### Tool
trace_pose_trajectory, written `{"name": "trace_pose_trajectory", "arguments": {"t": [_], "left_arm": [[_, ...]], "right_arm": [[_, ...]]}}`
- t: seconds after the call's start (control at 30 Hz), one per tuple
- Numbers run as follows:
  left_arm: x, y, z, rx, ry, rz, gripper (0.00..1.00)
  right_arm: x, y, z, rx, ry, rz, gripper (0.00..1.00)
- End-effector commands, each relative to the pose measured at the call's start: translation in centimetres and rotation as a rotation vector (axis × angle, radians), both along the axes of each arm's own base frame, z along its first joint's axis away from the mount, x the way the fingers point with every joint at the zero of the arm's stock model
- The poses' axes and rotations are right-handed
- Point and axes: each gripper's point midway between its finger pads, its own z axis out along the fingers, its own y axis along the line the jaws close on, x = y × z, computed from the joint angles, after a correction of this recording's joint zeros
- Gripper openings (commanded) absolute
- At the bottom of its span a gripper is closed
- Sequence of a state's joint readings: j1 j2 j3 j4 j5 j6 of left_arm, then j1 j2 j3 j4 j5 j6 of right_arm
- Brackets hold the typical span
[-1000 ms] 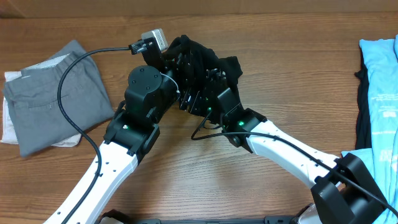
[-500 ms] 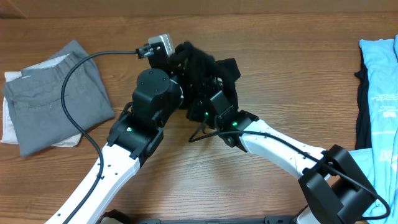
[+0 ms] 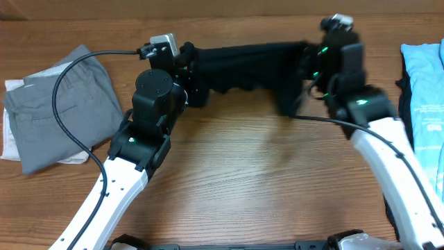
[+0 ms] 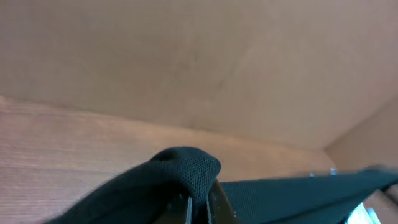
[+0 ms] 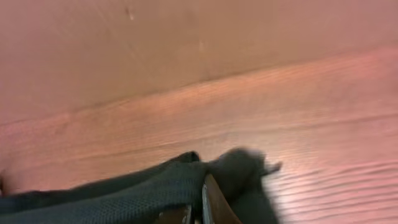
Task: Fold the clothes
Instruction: 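Lay the shirt flat on the table and release both grippers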
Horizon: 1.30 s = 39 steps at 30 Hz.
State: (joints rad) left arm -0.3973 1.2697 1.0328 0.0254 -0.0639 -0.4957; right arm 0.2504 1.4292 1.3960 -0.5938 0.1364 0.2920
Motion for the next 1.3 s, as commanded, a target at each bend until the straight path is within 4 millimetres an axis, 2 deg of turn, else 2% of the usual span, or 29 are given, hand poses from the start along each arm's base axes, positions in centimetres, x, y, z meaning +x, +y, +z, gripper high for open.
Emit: {"name": "trace_pose_trajectory", "arguments": {"t": [0.0,0.07,0.13,0.17,0.23,0.27,0.4,0.43,0.47,0.5,0.53,0.6,0.67,0.73,0.8,0.87,1.0,1.17,1.27], "left_arm": [[-1.4,-0.7,0.1,0.034,0.029,-0.104,0.05],[-3.4,-2.4,-2.9,0.040,0.169,-0.232,0.08],[-4.9,-3.2,-4.7,0.037,0.258,-0.304,0.10],[-6.2,-3.5,-6.2,0.038,0.339,-0.343,0.10],[-8.4,-3.3,-8.8,0.051,0.484,-0.374,0.10],[-10.1,-2.7,-10.8,0.073,0.596,-0.370,0.10],[-14.3,-2.1,-13.8,0.111,0.807,-0.390,0.11],[-15.1,-2.1,-14.2,0.116,0.844,-0.402,0.16],[-16.0,-2.4,-14.4,0.115,0.871,-0.424,0.42],[-16.4,-2.8,-14.3,0.107,0.879,-0.450,0.52],[-16.7,-3.2,-14.2,0.097,0.882,-0.473,0.54],[-17.0,-3.5,-14.1,0.099,0.880,-0.493,0.61],[-16.5,-3.0,-14.4,0.143,0.861,-0.470,0.62],[-15.0,-1.4,-14.8,0.216,0.822,-0.366,0.63],[-13.1,0.5,-14.9,0.293,0.764,-0.244,0.66],[-11.8,1.7,-14.7,0.335,0.726,-0.158,0.69],[-10.9,1.9,-15.0,0.350,0.713,-0.130,0.73],[-10.4,1.7,-17.6,0.377,0.784,-0.132,0.72],[-10.1,1.5,-19.1,0.393,0.826,-0.133,0.72]], "right_arm": [[-2.0,-3.0,-1.4,-0.156,0.118,-0.037,0.07],[-4.7,-4.5,-5.1,-0.228,0.301,-0.069,0.07],[-6.7,-5.3,-7.4,-0.269,0.419,-0.077,0.09],[-8.0,-5.9,-8.9,-0.292,0.501,-0.094,0.10],[-10.0,-7.1,-11.1,-0.302,0.626,-0.151,0.13],[-11.5,-7.8,-12.5,-0.300,0.709,-0.187,0.15],[-14.2,-9.4,-14.2,-0.279,0.837,-0.284,0.18],[-14.4,-9.7,-14.2,-0.270,0.846,-0.304,0.20],[-14.2,-9.9,-14.2,-0.262,0.840,-0.312,0.23],[-14.0,-9.9,-14.2,-0.259,0.830,-0.313,0.28],[-13.6,-9.7,-14.1,-0.250,0.816,-0.311,0.31],[-12.6,-8.9,-14.2,-0.204,0.785,-0.285,0.38],[-11.7,-6.8,-14.3,-0.127,0.764,-0.176,0.41],[-11.0,-4.7,-14.4,-0.056,0.748,-0.069,0.46],[-10.9,-4.1,-15.0,-0.028,0.761,-0.048,0.47],[-11.2,-3.5,-16.2,-0.003,0.802,-0.028,0.48],[-12.3,-2.9,-20.0,0.020,0.896,-0.011,0.49],[-13.1,-2.0,-24.8,0.067,0.971,0.014,0.49],[-12.4,-1.2,-26.4,0.104,0.960,0.036,0.49]]}}
